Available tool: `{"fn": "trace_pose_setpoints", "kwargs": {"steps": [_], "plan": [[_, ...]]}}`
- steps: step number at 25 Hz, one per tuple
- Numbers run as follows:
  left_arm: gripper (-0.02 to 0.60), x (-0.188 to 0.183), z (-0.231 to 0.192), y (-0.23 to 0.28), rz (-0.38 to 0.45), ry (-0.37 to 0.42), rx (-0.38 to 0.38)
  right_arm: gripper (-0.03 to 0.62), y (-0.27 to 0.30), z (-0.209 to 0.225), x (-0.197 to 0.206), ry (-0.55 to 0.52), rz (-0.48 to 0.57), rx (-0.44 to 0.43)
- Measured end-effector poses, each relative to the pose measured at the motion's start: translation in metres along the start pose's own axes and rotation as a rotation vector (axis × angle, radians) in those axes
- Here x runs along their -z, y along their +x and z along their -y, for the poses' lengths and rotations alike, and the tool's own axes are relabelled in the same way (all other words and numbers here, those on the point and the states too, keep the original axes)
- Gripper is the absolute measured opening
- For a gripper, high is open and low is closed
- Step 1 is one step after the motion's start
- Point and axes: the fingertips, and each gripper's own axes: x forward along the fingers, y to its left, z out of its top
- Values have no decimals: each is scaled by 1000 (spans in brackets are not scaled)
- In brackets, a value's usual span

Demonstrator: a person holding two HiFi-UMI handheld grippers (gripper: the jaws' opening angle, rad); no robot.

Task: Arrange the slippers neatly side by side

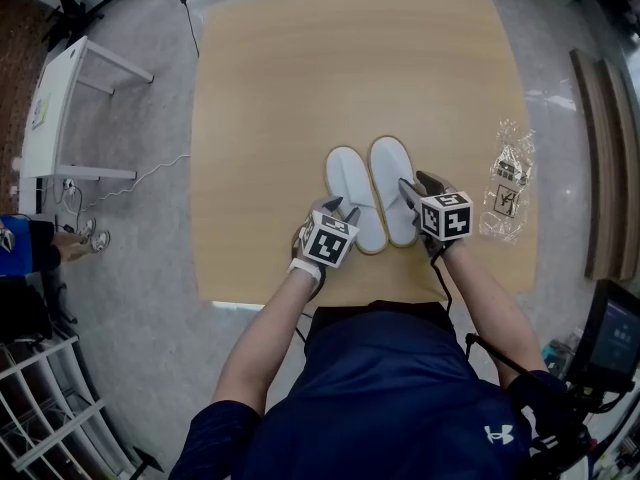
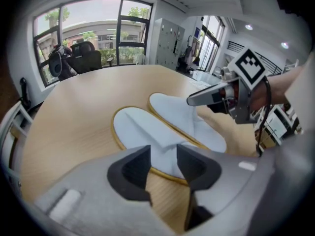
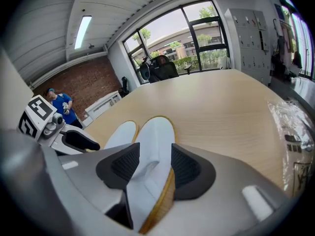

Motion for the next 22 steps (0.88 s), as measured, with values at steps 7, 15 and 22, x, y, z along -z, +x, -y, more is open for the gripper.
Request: {"fn": "trace_pose_setpoints", "kwargs": {"steps": [7, 15, 22], "plan": [[166, 25, 33, -9, -32, -6, 52, 143, -22, -37, 54, -564, -152, -206], [164, 46, 48, 19, -164, 250, 56, 141, -9, -48, 77, -567, -196, -143], [164, 47, 35, 19, -215, 349, 93, 140, -5, -55, 77, -518, -189, -96]]}}
